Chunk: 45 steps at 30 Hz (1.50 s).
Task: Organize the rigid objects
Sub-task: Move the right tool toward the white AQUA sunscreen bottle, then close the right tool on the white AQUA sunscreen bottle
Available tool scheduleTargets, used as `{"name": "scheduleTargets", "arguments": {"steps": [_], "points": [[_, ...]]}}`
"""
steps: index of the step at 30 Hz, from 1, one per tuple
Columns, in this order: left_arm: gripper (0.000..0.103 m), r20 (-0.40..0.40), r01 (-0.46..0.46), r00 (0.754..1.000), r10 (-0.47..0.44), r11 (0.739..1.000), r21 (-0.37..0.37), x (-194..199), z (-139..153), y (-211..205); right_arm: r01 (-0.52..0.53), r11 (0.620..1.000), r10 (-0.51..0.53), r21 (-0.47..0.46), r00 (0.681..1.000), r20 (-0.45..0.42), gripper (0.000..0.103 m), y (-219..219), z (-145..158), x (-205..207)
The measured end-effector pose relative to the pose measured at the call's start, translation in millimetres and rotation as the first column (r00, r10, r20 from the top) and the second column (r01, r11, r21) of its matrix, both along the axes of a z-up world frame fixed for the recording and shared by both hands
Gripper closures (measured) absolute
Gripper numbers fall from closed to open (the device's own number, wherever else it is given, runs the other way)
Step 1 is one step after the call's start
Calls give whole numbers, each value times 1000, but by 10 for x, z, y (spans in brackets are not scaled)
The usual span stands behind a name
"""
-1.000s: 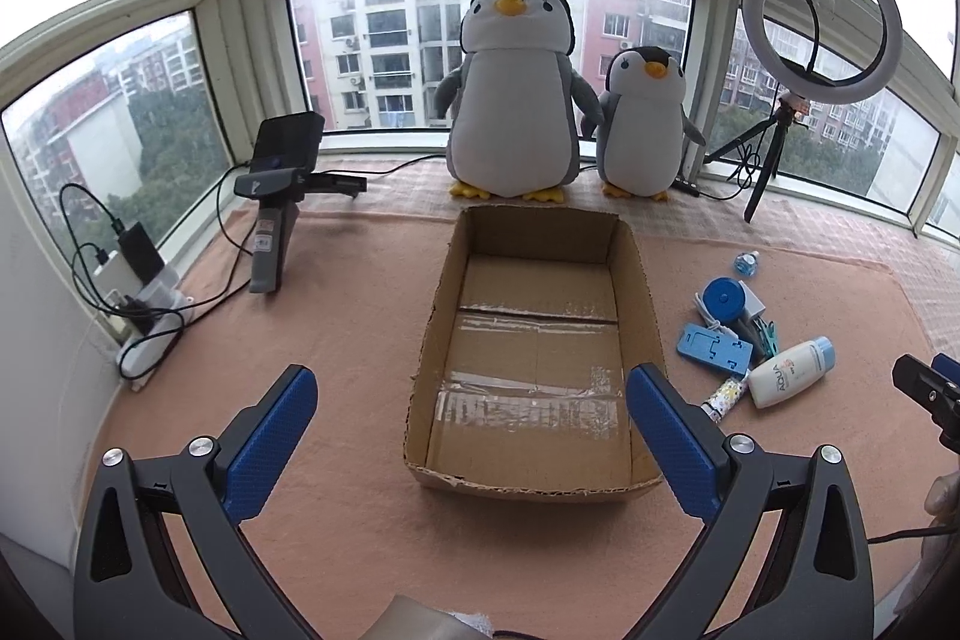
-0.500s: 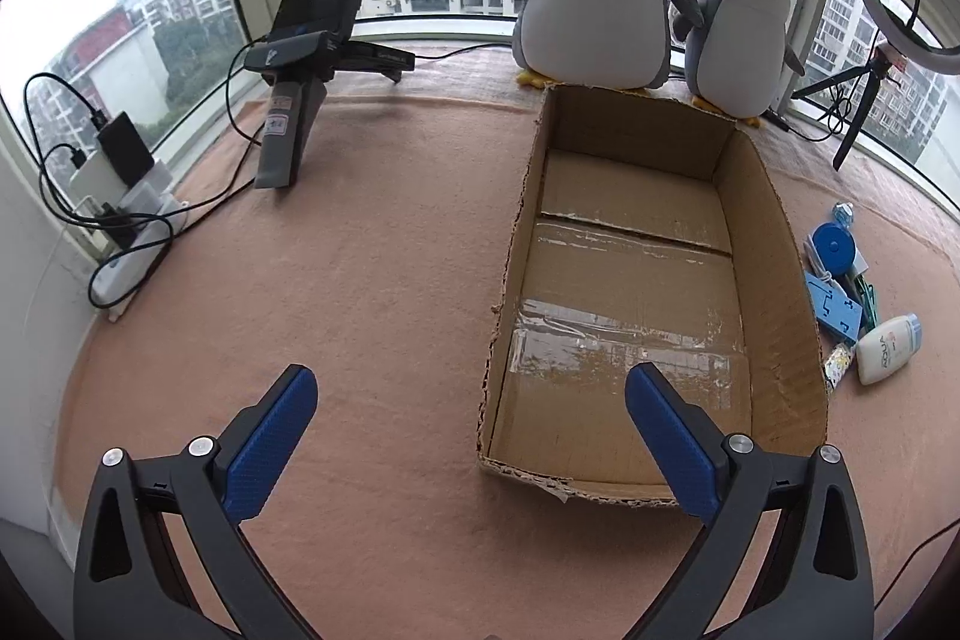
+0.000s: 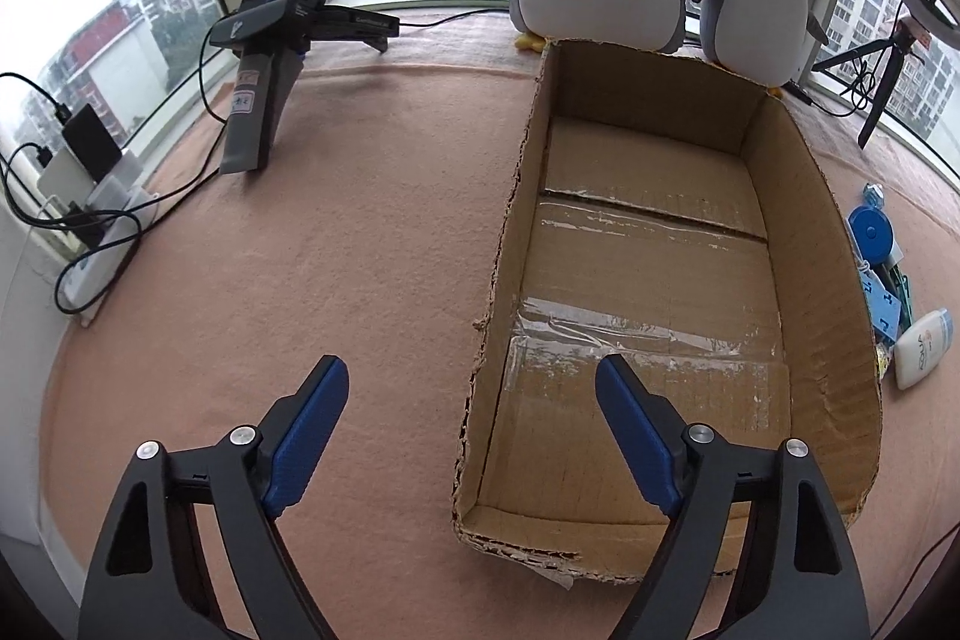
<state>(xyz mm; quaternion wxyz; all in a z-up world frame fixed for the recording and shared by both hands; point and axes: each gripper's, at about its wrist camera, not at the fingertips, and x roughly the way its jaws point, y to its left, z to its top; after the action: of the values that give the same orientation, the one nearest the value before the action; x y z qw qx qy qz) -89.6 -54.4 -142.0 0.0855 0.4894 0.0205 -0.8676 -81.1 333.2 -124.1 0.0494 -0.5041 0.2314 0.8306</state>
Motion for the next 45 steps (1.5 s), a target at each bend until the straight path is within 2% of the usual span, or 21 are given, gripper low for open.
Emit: {"name": "scheduleTargets", "arguments": {"steps": [2, 4, 6, 8, 12, 17, 24, 33, 37, 39, 41, 43, 45], "points": [[20, 2, 3, 1000, -3, 1000, -2, -22, -30, 8, -32, 999, 32, 5, 999, -8, 20, -97, 22, -91], [28, 10, 9, 1000, -9, 1000, -6, -46, -62, 24, -70, 998, 70, -6, 997, -14, 29, -194, 50, -184], [35, 19, 14, 1000, -14, 1000, -9, -67, -96, 38, -108, 993, 108, -42, 994, -17, 36, -275, 61, -288], [37, 23, 21, 1000, -21, 1000, -7, -76, -122, 48, -133, 986, 132, -97, 991, -15, 40, -333, 40, -395], [41, 30, 27, 999, -27, 1000, -7, -88, -157, 79, -119, 970, 127, -214, 992, 26, 41, -362, -93, -604], [41, 28, 34, 999, -33, 999, -7, -95, -167, 97, -84, 959, 110, -270, 991, 82, 44, -375, -254, -751], [42, 30, 26, 999, -26, 1000, -6, -103, -186, 88, -61, 956, 104, -288, 985, 135, 44, -380, -384, -761], [42, 31, 25, 999, -25, 1000, -4, -110, -194, 84, -101, 957, 153, -271, 972, 177, 44, -223, -433, -454], [42, 34, 30, 999, -30, 1000, -4, -115, -218, 101, -118, 960, 165, -255, 971, 171, 44, -125, -407, -312], [42, 33, 32, 999, -32, 999, -1, -121, -216, 107, -153, 953, 192, -260, 972, 131, 44, -126, -328, -230], [42, 33, 35, 999, -35, 999, 1, -128, -216, 112, -203, 961, 220, -187, 973, 75, 44, -164, -180, -145], [44, 34, 39, 999, -39, 999, 0, -133, -213, 120, -243, 969, 244, -35, 970, 15, 43, -208, -35, -81], [44, 34, 41, 999, -41, 999, -6, -136, -214, 126, -279, 947, 284, 158, 959, -9, 37, -269, 17, -77]]}}
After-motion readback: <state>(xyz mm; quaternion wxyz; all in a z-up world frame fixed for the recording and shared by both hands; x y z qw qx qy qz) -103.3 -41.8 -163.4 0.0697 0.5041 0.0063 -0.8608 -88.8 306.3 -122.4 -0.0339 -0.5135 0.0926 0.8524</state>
